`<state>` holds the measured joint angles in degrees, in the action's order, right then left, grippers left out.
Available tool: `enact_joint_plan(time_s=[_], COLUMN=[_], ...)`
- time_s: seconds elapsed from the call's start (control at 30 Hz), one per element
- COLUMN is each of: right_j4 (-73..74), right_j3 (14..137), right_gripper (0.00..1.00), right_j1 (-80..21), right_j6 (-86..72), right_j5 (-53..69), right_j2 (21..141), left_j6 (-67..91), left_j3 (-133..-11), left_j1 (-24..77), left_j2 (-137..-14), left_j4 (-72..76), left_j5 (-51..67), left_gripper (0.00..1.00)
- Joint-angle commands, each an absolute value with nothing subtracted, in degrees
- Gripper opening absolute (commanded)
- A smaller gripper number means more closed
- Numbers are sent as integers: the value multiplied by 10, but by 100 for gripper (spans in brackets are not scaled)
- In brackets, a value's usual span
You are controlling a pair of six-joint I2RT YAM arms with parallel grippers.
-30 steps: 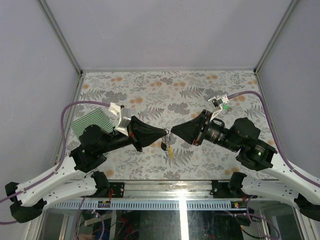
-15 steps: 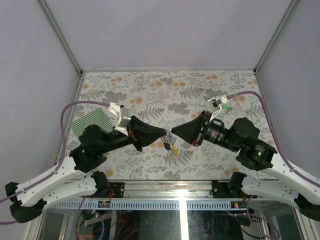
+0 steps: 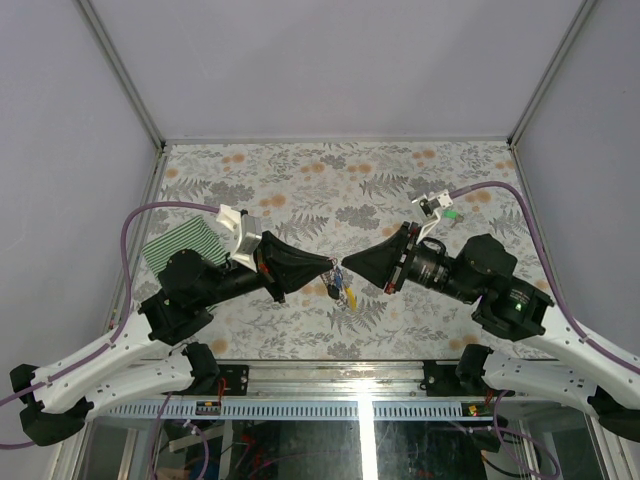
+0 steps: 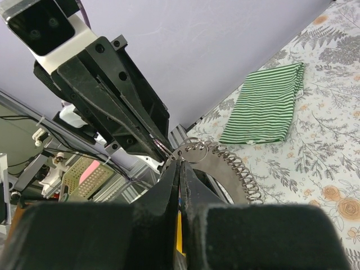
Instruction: Put the keys on the keyring
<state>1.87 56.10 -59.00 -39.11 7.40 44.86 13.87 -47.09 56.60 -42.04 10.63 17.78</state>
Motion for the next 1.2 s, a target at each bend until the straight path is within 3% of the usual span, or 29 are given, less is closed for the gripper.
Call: enact_joint_plan(time_s=[0.0,0.5,0.63,0.87,1.0,1.17], right_j4=[32,-19,-23,-74,-68,51], right_j3=[587,576,564,508,515,590], right_gripper=[0,0,15,33,34,34], right_j1=[-593,-593,-593,-593,-594,-593], right_j6=[-377,-367,-327,-226,-141,-25], right_j5=[52,76,46,10,75,186], right_j2=[455,469,439,355,345,383], left_j6=[138,142,142,144,147,152], left_j3=[-485,-489,-489,-486,-488,-498], left_j1=[567,567,567,567,567,567], left_j2=[-414,-431,-428,-421,-428,-442], left_j4=[153,160,159,156,161,168], left_j5=[179,207,209,212,241,293], left_gripper=[0,0,0,0,0,0])
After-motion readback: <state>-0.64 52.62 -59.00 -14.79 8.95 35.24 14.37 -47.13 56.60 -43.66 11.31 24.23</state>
